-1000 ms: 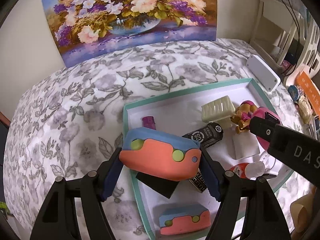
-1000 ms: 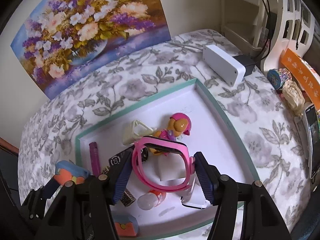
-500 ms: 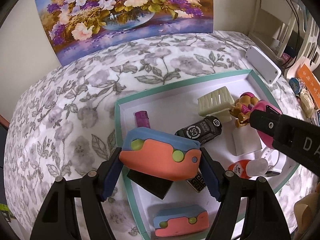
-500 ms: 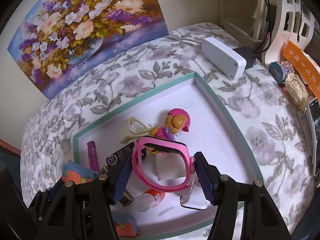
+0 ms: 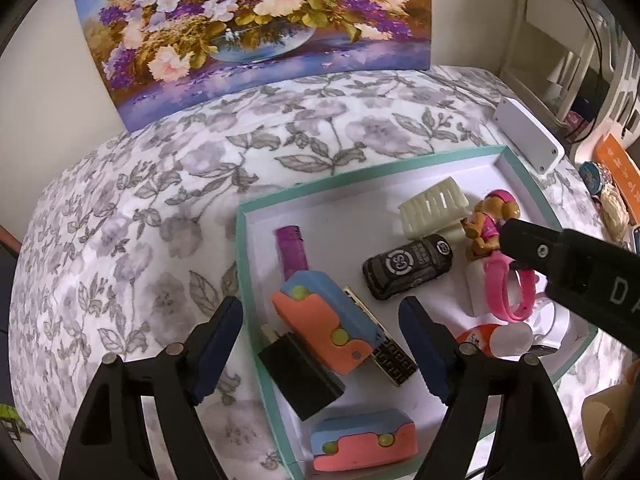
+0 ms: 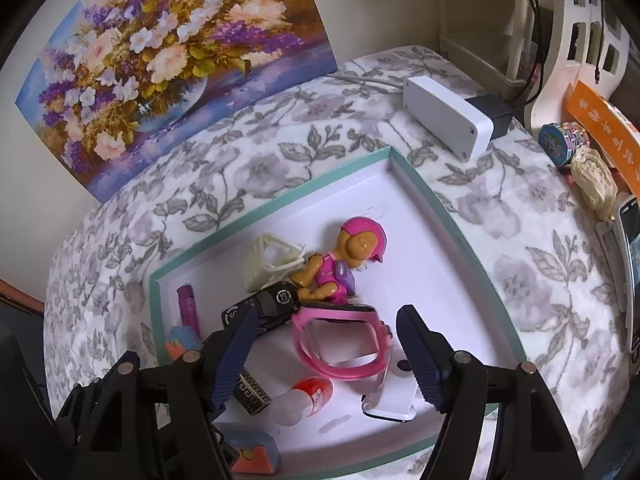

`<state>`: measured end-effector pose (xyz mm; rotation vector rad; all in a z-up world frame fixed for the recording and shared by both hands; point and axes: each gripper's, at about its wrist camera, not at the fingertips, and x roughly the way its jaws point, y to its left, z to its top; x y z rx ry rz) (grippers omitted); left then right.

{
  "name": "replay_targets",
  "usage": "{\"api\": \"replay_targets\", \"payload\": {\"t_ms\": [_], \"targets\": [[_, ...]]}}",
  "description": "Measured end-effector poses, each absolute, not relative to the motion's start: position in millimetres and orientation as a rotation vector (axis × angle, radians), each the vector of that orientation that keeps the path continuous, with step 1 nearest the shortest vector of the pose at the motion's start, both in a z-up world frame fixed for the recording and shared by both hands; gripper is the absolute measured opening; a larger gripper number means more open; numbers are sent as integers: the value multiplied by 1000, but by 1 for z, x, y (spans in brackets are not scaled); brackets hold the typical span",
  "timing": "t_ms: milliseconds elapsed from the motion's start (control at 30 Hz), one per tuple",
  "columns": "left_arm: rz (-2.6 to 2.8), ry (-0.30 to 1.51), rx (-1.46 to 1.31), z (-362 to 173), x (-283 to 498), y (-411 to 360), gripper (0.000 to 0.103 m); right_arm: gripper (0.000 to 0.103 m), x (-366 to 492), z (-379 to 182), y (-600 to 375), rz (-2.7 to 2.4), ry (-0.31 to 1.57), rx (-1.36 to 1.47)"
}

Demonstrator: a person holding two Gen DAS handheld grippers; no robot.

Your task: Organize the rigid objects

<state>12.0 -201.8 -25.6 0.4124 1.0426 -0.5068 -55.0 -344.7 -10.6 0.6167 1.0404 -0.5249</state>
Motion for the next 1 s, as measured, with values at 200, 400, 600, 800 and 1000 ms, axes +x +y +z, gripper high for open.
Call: {"api": "replay_targets", "payload": {"t_ms": [200,400,600,800,1000], "targets": [[-445,1033,386,-21,22,-190,94,93,-58,-4,-347,-537,1008,613],[-327,1092,276,-25,44,-158,95,96,-59,0,-348,-543,993,608],[-173,1109,156,-24,61,-115,95,99,-55,1,-340,-536,1003,573],[-59,1126,64,-21,73,-74,96,103,-50,7,-321,-523,1004,498],[-36,1139,26,-19,71,-53,96,103,-45,10,-296,-495,1021,424]]}}
